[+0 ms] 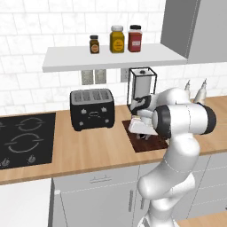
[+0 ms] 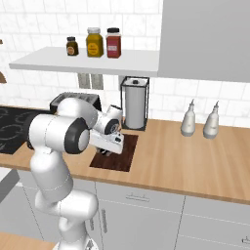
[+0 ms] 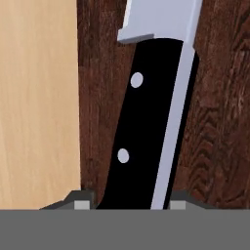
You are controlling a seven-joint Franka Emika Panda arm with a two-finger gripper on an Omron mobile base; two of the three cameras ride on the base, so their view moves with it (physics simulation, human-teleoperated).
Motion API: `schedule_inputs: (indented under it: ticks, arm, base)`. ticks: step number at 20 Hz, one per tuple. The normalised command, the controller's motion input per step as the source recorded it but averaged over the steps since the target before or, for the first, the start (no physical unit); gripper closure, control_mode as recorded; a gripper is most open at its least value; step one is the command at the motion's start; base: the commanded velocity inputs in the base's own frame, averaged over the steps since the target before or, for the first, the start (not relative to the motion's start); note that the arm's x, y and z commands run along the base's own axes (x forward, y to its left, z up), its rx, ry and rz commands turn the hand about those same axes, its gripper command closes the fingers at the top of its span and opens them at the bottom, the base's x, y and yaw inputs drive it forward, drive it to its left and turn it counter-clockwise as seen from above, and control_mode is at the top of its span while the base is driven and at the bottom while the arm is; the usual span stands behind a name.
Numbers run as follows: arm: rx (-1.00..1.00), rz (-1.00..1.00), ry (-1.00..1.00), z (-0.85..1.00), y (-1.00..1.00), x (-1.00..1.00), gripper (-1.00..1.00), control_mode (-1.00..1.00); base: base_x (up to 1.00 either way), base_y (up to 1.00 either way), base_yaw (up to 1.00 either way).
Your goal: Pick up the knife from the drawer and place it on the cutting board. Then place the meat from the plate to the cutting board.
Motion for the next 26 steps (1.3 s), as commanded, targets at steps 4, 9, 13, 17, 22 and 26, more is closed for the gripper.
schedule_inputs:
  ticks: [4, 9, 13, 17, 22, 26]
  arm:
    - [0.0, 0.04, 0.0, -0.32, 0.0, 0.18, 1.0, -1.0]
    - [0.0, 0.04, 0.0, -0.46, 0.01, 0.02, 1.0, -1.0]
    - [0.0, 0.03, -0.01, -0.34, 0.02, 0.04, -1.0, -1.0]
    - [-0.09, 0.0, -0.11, 0.1, 0.0, -0.02, -1.0, -1.0]
    - [-0.01, 0.02, -0.12, 0.36, 0.0, -0.37, -1.0, -1.0]
    - [0.0, 0.02, -0.1, 0.63, 0.0, -0.48, -1.0, -1.0]
  base:
    - [0.0, 0.0, 0.0]
    - [0.0, 0.0, 0.0]
    - [0.0, 0.0, 0.0]
    - [0.0, 0.0, 0.0]
    - [0.0, 0.0, 0.0]
    - [0.0, 0.0, 0.0]
